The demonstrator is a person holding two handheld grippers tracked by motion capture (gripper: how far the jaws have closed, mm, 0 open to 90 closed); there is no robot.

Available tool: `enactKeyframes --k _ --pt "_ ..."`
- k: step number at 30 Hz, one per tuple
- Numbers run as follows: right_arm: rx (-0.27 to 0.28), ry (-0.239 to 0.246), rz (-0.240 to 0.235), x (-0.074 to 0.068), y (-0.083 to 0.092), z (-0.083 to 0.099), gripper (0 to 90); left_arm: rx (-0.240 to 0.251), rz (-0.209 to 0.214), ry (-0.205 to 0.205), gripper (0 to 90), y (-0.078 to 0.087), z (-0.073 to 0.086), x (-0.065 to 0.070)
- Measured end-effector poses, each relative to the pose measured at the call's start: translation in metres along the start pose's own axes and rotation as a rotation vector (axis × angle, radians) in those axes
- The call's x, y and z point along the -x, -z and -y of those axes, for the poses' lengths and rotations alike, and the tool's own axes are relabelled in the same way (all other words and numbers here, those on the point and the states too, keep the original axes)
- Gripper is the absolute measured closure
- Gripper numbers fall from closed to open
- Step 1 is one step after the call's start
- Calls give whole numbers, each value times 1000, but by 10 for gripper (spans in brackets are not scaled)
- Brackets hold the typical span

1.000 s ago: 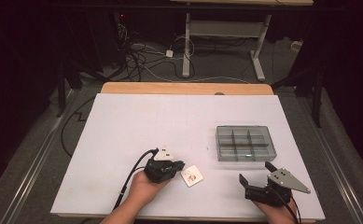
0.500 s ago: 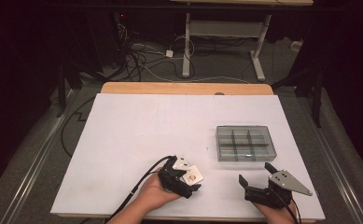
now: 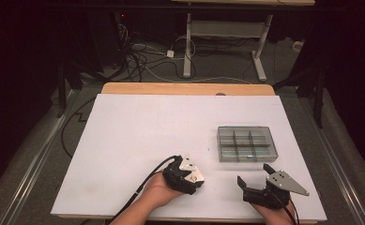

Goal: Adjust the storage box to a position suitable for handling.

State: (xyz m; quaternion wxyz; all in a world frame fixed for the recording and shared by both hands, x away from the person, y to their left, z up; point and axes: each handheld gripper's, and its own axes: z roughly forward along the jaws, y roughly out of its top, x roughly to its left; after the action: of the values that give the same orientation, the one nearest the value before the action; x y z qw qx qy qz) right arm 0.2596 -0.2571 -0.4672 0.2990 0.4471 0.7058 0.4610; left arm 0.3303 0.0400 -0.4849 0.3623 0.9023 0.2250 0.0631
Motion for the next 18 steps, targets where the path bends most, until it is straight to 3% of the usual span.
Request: enactKeyframes --k 11,18 --pt "-1 4 3 2 2 1 0 10 16 2 321 3 1 -3" --pt "6 8 2 2 3 -1 0 61 10 36 320 19 5 -10"
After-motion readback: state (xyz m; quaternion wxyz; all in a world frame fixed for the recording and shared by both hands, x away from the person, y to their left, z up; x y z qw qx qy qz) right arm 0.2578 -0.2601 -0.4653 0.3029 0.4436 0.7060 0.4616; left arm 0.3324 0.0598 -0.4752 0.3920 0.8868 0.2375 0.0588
